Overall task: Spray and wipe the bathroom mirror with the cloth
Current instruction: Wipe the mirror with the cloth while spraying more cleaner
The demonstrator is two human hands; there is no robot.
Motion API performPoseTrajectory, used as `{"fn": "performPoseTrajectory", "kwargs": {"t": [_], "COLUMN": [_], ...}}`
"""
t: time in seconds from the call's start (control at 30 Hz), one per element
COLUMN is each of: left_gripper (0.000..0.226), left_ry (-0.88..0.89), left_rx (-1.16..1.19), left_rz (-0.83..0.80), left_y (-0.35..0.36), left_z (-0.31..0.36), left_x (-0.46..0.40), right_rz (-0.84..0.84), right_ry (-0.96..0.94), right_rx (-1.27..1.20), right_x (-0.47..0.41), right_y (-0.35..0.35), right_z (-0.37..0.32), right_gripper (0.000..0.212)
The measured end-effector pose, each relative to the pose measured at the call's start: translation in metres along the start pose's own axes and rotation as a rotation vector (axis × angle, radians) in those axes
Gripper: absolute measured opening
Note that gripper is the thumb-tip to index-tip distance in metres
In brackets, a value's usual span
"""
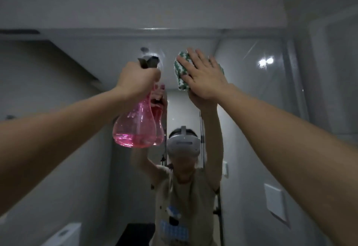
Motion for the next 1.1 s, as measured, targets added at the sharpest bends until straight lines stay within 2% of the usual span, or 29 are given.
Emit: {"fn": "performPoseTrajectory", "kwargs": {"t": [0.3, 0.43, 0.53, 0.7, 0.83, 0.9, 1.0, 1.1], "left_gripper": [0.028, 0.025, 0.018, 0.008, 0.039, 0.044, 0.037, 0.029], "left_ry": [0.027, 0.042, 0.031, -0.001, -0.061, -0.087, -0.112, -0.113], "left_rx": [-0.034, -0.048, -0.045, -0.018, -0.041, -0.045, -0.027, 0.05], "left_rz": [-0.022, -0.025, -0.026, 0.062, 0.107, 0.107, 0.115, 0.081], "left_y": [-0.033, -0.039, -0.037, -0.042, -0.046, -0.044, -0.035, -0.019], "left_z": [0.032, 0.028, 0.019, -0.011, -0.042, -0.049, -0.046, -0.037], "left_x": [-0.054, -0.058, -0.051, -0.011, 0.032, 0.052, 0.08, 0.088], "right_rz": [0.033, 0.047, 0.068, 0.004, -0.047, -0.093, -0.135, -0.139], "right_ry": [0.13, 0.201, 0.093, -0.073, -0.182, -0.227, -0.264, -0.232], "right_rx": [-0.084, -0.066, -0.018, 0.024, 0.042, 0.074, 0.102, 0.078], "right_x": [-0.068, -0.075, -0.064, -0.014, 0.045, 0.071, 0.098, 0.104], "right_y": [-0.035, -0.036, -0.03, -0.007, 0.023, 0.039, 0.054, 0.048], "right_z": [0.02, 0.018, 0.003, -0.037, -0.077, -0.091, -0.09, -0.057], "right_gripper": [0.054, 0.054, 0.054, 0.054, 0.053, 0.054, 0.056, 0.055]}}
Point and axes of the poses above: each hand's wrist, its own x-axis away from the middle knuckle, its own y-axis out of the palm, z = x × y, the point moved 7 cm from there along -x, towards the middle knuckle, and after that the axes turned 7 degrees about -z, right-handed, at the moved point
